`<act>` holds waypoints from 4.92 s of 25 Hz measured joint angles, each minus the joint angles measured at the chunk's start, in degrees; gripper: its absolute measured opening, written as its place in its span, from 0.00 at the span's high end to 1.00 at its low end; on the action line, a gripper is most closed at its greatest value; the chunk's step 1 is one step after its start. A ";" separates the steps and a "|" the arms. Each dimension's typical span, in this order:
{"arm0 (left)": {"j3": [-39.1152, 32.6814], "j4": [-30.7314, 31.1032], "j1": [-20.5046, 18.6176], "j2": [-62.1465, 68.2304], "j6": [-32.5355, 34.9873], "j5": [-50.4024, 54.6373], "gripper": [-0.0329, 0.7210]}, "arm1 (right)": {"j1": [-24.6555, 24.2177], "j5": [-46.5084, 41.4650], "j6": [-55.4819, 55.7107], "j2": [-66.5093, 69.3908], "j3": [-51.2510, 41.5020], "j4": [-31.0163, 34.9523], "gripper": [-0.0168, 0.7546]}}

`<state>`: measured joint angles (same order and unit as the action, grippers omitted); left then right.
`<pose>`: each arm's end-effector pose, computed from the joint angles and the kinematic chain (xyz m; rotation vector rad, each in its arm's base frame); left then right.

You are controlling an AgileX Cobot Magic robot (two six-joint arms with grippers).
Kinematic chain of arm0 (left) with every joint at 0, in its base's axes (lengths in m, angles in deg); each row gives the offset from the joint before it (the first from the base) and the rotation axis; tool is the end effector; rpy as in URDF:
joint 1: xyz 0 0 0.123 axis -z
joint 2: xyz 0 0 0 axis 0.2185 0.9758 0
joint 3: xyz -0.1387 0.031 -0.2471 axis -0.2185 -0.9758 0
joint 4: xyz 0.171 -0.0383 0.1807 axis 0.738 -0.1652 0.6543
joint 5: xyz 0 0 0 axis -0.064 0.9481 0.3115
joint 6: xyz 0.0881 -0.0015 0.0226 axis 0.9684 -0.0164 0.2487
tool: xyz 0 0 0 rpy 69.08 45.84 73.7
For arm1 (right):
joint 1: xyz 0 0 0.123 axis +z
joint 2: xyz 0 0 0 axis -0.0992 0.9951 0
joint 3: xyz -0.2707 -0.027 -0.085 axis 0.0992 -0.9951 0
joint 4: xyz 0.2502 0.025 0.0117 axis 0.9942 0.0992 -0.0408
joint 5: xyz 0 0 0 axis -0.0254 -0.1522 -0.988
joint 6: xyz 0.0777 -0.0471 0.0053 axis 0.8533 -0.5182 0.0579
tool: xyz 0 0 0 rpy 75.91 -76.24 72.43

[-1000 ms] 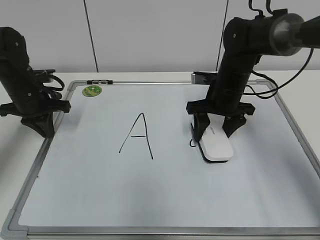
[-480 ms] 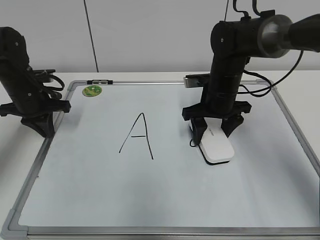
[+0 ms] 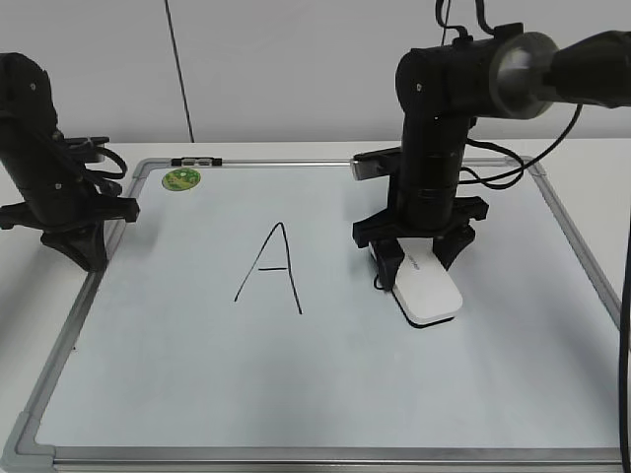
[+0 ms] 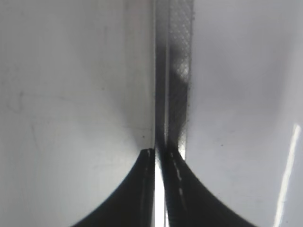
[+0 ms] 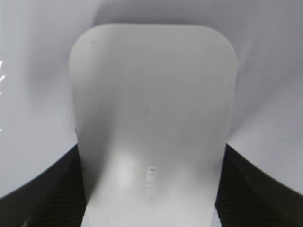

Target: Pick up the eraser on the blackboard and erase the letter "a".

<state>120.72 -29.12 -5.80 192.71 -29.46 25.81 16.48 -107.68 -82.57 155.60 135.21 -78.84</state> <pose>0.4229 -0.0569 0.1316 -0.0492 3.0648 -0.1203 0.4130 0.1726 0.1453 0.5066 -3.0387 -0.0464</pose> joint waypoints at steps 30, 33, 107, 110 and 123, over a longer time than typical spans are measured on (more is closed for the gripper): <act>0.00 -0.18 0.00 0.00 0.00 0.00 0.92 | 6.25 0.17 2.15 -3.07 6.07 -5.58 0.29; 0.00 -0.18 0.00 0.00 0.00 0.00 0.92 | 4.02 0.28 3.74 -5.97 6.80 -8.77 0.29; 0.00 -0.41 -0.14 0.00 0.26 0.10 0.92 | -24.82 0.64 -2.96 -4.55 -6.12 -1.60 0.29; 0.00 -0.41 -0.14 0.00 0.26 0.10 0.92 | -24.82 0.64 -3.04 -4.55 -6.12 -1.37 0.29; 0.00 -0.45 -0.14 0.00 0.35 0.10 0.92 | -24.82 0.74 -4.54 -4.41 -6.01 0.12 0.11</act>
<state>120.72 -29.57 -5.94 192.71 -29.12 25.91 -8.35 -106.94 -87.11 151.18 129.20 -78.72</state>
